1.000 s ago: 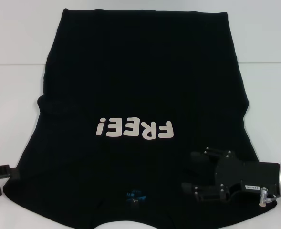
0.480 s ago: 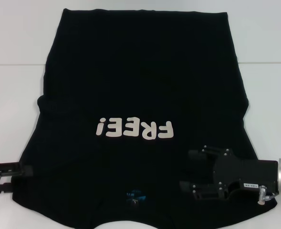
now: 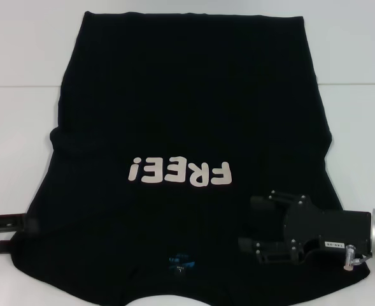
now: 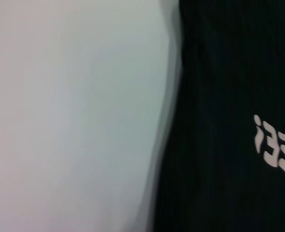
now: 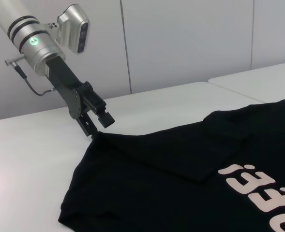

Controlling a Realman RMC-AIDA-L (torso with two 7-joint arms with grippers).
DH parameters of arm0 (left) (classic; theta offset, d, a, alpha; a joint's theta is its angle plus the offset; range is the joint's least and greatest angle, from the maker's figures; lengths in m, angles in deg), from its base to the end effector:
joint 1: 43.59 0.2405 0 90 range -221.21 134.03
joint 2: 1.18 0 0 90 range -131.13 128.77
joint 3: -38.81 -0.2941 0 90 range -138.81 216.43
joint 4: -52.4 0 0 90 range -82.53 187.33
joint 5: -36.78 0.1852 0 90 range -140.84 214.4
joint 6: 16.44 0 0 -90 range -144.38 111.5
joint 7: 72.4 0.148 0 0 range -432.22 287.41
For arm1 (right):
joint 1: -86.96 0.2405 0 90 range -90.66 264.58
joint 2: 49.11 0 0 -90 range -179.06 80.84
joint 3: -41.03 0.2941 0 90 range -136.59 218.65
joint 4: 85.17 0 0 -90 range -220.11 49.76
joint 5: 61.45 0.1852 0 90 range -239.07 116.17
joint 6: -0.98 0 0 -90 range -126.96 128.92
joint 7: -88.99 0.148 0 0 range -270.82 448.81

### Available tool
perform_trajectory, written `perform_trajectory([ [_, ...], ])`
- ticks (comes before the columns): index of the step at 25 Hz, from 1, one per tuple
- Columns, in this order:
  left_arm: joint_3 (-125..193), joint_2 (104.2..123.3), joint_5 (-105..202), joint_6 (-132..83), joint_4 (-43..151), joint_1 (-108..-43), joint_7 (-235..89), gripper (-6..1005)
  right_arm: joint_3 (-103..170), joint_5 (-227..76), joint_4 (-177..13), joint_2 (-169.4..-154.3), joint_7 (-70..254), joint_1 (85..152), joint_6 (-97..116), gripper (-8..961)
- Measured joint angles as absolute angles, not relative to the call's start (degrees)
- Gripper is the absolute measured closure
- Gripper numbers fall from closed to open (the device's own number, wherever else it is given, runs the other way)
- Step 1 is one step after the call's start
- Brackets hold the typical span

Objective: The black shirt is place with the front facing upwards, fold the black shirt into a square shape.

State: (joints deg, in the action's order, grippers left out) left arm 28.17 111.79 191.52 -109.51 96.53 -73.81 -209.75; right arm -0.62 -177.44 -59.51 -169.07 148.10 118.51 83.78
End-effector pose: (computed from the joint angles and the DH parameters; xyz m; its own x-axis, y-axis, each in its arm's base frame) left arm -0.3807 0.2993 0.0539 -0.0937 0.9188 0.3835 0.9932 0.1129 -0.0278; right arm 0.2835 0.3134 -0.0684 0.8823 -0.1891 -0.4310 -0.2929 -0.9374 -0.1883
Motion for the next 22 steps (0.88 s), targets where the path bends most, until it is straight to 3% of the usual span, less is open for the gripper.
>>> perform_trajectory([
  [22,25.24,111.66,193.79,-110.07,97.46,-74.93,-210.40,80,-0.54,-176.84,-59.40,-169.07,148.15,118.86,83.77,40],
])
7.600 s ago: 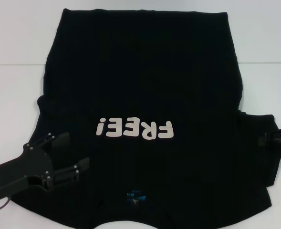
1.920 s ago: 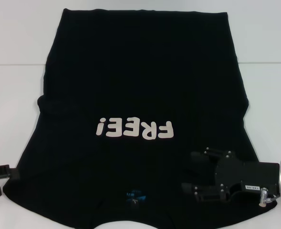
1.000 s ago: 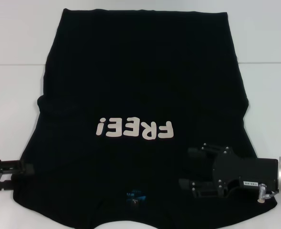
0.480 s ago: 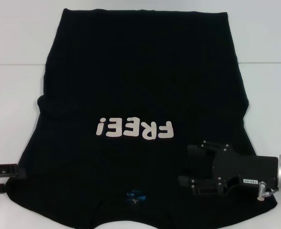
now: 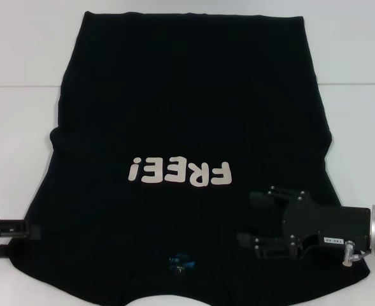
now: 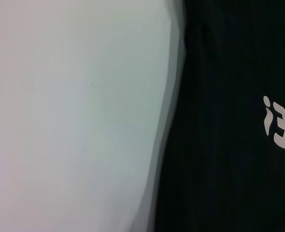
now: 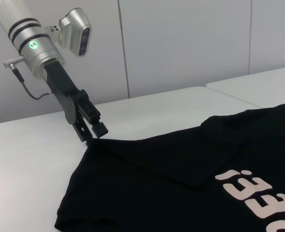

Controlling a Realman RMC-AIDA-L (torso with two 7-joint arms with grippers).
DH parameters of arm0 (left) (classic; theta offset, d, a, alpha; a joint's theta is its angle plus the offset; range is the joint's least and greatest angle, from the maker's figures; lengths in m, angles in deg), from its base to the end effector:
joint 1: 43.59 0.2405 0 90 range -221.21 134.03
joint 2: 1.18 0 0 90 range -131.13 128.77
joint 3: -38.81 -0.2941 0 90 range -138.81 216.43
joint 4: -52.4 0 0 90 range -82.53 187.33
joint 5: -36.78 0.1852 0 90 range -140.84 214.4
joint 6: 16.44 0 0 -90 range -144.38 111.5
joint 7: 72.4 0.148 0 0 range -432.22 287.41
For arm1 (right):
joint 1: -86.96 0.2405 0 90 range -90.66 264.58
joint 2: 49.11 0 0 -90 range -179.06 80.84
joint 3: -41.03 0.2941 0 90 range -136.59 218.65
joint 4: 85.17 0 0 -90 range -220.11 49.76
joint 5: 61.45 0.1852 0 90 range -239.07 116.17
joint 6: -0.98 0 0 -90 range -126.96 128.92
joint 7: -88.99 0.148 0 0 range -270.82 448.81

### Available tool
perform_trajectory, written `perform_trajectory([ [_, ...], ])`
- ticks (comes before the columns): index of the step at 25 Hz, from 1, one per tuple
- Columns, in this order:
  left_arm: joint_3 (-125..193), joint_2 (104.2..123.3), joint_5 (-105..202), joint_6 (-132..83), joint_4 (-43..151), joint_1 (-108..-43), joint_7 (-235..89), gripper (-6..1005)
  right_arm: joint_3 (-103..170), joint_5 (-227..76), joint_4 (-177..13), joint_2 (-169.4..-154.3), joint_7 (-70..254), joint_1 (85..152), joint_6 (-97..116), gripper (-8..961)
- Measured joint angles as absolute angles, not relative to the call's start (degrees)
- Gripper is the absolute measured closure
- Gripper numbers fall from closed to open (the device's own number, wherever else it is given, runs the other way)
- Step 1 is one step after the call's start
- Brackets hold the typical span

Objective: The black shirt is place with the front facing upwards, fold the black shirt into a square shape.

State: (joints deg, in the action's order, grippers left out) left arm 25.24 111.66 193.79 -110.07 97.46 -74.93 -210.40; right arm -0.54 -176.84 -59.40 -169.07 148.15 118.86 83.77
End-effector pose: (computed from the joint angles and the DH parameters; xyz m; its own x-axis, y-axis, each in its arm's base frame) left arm -0.3770 0.3031 0.0538 -0.0568 0.9431 0.3277 0.9923 0.0896 -0.0859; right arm 0.2806 0.3165 -0.0673 0.8797 -0.1818 -0.4394 -0.2908 -0.9368 -0.1944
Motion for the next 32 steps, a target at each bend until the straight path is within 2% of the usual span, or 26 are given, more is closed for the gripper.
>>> perform_trajectory([
  [4,25.17,111.66,193.81,-110.02,97.48,-74.99,-210.30,80,-0.54,-176.84,-59.42,-169.07,148.14,119.05,83.73,40],
  [7,24.73,111.66,193.81,-110.18,97.50,-75.07,-210.12,119,-0.54,-176.78,-59.42,-169.07,148.15,119.17,83.65,40],
  [18,19.83,112.47,193.78,-108.05,99.31,-74.94,-210.46,333,-0.54,-175.30,-59.43,-168.97,148.15,119.24,84.34,41],
  [23,19.04,112.62,193.75,-107.71,99.72,-74.97,-210.41,573,-0.54,-174.76,-59.42,-168.89,148.14,119.28,84.44,41],
  [32,17.86,112.64,193.82,-107.50,99.51,-75.14,-210.01,892,-0.54,-174.41,-59.42,-168.89,148.15,119.30,84.55,42],
])
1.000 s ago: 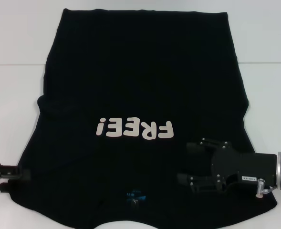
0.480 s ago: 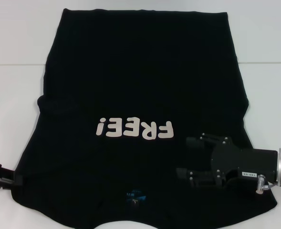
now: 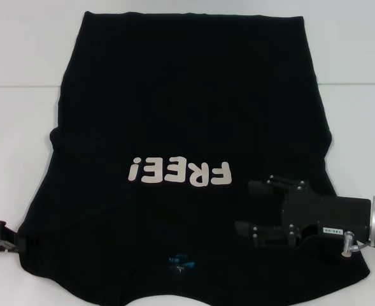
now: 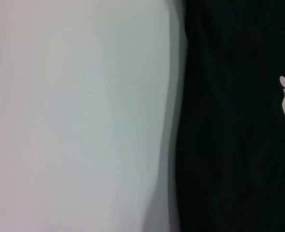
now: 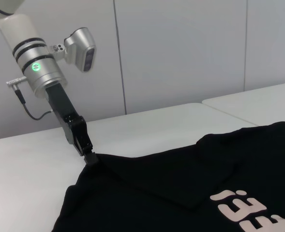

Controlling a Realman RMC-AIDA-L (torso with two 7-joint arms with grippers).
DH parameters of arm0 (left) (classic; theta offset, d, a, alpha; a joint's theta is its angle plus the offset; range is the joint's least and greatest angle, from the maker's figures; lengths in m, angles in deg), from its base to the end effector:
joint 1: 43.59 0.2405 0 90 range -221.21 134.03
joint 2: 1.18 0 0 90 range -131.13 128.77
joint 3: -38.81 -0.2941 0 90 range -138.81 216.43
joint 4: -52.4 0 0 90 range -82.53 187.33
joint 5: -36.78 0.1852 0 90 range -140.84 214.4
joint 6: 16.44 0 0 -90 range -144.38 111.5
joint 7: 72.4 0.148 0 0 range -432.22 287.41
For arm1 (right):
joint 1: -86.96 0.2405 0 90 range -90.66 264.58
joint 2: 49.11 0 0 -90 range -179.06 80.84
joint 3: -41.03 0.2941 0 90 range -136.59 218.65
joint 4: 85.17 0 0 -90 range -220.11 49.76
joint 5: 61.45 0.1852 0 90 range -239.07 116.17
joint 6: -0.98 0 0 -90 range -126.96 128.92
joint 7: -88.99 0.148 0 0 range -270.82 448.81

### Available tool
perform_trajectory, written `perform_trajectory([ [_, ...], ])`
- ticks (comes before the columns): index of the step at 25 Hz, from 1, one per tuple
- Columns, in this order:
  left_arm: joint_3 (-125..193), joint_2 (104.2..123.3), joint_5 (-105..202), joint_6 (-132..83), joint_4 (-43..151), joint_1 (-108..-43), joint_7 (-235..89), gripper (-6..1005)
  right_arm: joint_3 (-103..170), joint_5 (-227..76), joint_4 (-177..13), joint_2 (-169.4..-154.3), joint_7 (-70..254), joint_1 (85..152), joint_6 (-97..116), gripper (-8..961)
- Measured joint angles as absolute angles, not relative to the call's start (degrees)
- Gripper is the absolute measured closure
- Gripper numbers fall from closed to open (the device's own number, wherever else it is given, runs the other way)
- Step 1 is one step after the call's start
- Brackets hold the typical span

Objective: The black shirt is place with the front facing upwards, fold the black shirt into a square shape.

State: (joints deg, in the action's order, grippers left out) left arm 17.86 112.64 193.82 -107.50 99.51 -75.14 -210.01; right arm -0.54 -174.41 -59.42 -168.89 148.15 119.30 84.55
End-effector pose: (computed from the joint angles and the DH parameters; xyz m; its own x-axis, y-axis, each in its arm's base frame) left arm -0.3741 0.3101 0.0474 0.0386 0.9609 0.2742 0.9807 0.0161 -0.1947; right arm 0.2738 0.3216 -0.0628 0.8637 -0.1661 -0.4759 -0.2916 -0.9348 -0.2028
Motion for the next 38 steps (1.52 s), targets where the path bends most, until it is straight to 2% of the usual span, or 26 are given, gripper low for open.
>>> perform_trajectory([
  [2,18.03,112.64,193.84,-107.47,99.54,-75.02,-210.02,963,-0.54,-174.07,-59.42,-168.89,148.27,119.30,84.56,42],
  [7,18.40,112.64,193.24,-107.75,99.60,-74.84,-209.73,964,-0.77,-173.63,-56.29,-168.74,156.70,118.62,84.71,42],
  [11,19.88,112.38,192.80,-108.88,99.49,-75.07,-207.87,964,-1.07,-177.74,-47.03,-168.39,177.33,117.72,86.67,42],
  [19,20.09,112.19,192.70,-109.04,99.81,-75.48,-206.58,965,-1.00,-193.29,-33.62,-164.55,212.00,119.65,96.97,43],
  [26,20.27,111.97,192.70,-109.07,100.01,-75.71,-206.23,966,-0.52,-200.05,-31.45,-161.21,227.54,120.17,104.44,43],
  [31,20.29,111.84,192.92,-109.08,100.12,-76.10,-206.20,967,0.40,-205.54,-31.77,-160.91,229.19,119.34,106.00,43],
  [38,20.00,111.84,192.96,-108.75,100.04,-76.22,-206.17,966,0.77,-209.31,-33.37,-161.28,228.55,118.63,103.20,44],
])
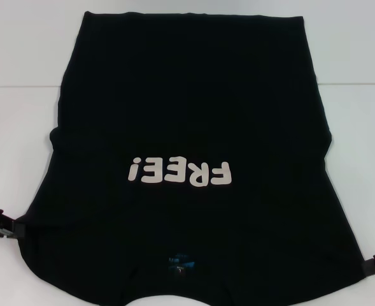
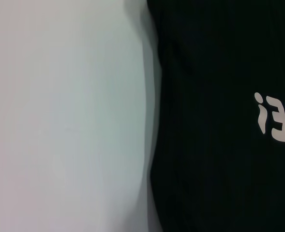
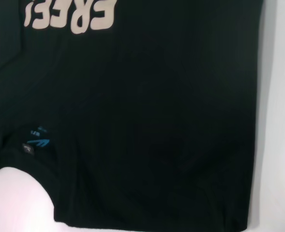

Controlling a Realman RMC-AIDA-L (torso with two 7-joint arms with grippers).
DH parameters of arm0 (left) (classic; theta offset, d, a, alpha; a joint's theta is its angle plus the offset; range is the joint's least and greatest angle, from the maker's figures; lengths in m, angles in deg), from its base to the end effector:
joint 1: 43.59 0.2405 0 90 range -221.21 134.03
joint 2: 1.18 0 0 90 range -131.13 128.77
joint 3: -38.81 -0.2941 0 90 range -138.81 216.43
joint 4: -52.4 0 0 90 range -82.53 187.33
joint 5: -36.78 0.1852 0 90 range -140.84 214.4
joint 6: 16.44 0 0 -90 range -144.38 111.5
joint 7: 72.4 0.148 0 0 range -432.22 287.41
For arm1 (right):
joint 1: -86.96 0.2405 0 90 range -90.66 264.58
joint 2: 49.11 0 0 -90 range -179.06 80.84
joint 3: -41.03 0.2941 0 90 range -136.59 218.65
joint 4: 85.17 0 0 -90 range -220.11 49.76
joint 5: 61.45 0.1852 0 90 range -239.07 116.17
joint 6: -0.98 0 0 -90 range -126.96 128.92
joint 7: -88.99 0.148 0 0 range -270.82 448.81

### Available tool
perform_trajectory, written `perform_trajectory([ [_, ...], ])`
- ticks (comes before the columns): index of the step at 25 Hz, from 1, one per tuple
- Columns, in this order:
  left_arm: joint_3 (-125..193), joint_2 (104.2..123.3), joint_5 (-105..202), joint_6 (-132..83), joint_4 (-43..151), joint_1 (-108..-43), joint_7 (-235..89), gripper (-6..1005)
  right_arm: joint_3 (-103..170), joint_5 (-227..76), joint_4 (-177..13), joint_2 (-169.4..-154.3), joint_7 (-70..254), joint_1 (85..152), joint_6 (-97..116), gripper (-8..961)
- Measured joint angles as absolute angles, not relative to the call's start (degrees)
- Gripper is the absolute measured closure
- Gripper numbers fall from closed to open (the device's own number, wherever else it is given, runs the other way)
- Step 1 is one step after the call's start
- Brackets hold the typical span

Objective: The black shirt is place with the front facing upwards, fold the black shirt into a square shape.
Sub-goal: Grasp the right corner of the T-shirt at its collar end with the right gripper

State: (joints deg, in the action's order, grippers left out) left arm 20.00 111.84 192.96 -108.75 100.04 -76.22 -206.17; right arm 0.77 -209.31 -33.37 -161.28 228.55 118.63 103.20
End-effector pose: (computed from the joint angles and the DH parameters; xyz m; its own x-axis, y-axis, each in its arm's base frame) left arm -0.3679 0.3185 0.0574 0.1106 0.9486 0.2966 0.9801 -0.0546 -0.1906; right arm 0.3316 0.3079 0.0432 0.2201 -0.9754 -0.0126 -0.9627 -0.2151 -0.1638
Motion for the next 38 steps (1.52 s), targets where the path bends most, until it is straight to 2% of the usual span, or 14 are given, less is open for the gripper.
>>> perform_trajectory([
  [18,20.36,111.84,192.75,-108.21,99.80,-76.02,-206.01,966,-0.93,-209.54,-37.24,-162.58,227.94,119.94,97.86,73],
  [28,20.35,111.84,192.72,-107.96,99.81,-76.12,-206.01,967,-2.55,-209.55,-38.42,-162.56,227.90,120.38,96.62,93],
  [38,20.33,111.85,192.75,-107.88,99.77,-76.20,-205.99,967,-3.27,-209.56,-39.04,-162.60,227.41,121.08,96.08,158],
])
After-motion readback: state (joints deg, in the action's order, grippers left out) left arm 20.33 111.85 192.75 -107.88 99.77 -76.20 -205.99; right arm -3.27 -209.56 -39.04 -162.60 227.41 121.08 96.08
